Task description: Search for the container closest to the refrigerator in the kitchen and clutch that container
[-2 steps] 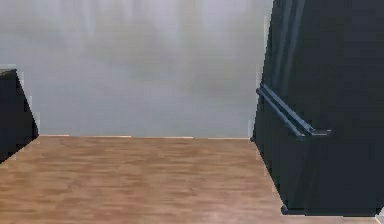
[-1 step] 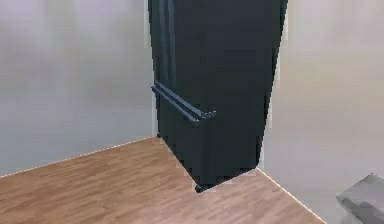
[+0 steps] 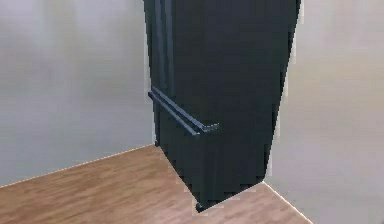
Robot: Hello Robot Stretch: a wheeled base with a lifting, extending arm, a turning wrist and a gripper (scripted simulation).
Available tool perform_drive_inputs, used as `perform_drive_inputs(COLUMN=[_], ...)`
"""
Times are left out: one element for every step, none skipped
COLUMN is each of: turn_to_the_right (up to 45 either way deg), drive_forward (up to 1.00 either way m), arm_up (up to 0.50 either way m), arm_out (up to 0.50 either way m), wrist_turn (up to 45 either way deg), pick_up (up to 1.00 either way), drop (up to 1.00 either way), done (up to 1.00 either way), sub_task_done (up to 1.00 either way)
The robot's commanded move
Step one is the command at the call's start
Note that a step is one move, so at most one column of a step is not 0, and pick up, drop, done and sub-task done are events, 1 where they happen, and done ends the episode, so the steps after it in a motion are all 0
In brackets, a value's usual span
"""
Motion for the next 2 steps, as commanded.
perform_drive_inputs(turn_to_the_right=[9.0, 0.0], drive_forward=[0.00, 0.45], arm_up=[0.00, 0.00], arm_out=[0.00, 0.00], wrist_turn=[0.0, 0.0], pick_up=[0.00, 0.00], drop=[0.00, 0.00], done=[0.00, 0.00], sub_task_done=[0.00, 0.00])
